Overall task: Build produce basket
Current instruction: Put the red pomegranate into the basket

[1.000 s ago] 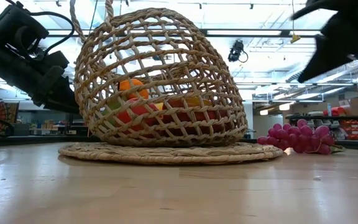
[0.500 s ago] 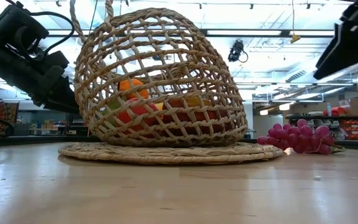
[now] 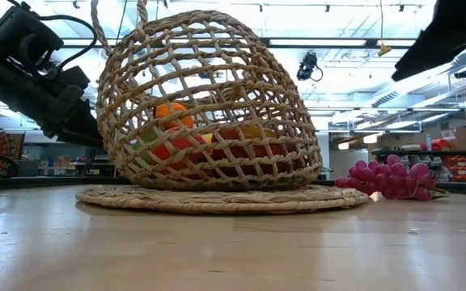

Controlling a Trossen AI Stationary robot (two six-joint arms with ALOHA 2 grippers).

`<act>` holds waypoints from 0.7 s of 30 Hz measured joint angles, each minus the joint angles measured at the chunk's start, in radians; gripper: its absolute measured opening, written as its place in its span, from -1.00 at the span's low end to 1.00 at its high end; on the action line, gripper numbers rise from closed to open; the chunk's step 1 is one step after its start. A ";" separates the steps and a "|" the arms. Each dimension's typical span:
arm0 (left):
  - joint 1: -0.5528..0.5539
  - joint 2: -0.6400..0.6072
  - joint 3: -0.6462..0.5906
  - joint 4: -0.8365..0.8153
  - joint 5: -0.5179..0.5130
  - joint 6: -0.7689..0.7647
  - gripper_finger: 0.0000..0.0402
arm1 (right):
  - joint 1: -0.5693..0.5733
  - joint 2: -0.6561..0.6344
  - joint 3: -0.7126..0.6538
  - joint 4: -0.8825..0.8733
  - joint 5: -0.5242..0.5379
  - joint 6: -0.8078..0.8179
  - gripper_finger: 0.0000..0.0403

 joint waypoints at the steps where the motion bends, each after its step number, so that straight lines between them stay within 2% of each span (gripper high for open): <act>1: 0.000 0.000 0.000 0.000 0.000 0.000 0.78 | -0.001 -0.016 -0.032 0.105 -0.014 -0.084 0.84; 4: 0.000 0.000 0.000 0.000 0.000 0.000 0.78 | -0.015 -0.054 -0.107 0.447 -0.091 -0.364 0.84; 7: 0.000 0.000 0.000 0.000 0.000 0.000 0.78 | -0.051 -0.076 -0.163 0.727 -0.220 -0.624 0.84; 10: 0.000 0.000 0.000 0.000 0.000 0.000 0.78 | -0.102 -0.097 -0.217 0.896 -0.351 -0.783 0.84; 13: 0.000 0.000 0.000 0.000 0.000 0.000 0.78 | -0.156 -0.135 -0.271 0.928 -0.421 -0.815 0.84; 17: 0.000 0.000 0.000 0.000 0.000 0.000 0.78 | -0.209 -0.224 -0.342 0.921 -0.432 -0.787 0.84; 21: 0.000 0.000 0.000 0.000 0.000 0.000 0.78 | -0.227 -0.342 -0.372 0.817 -0.423 -0.713 0.84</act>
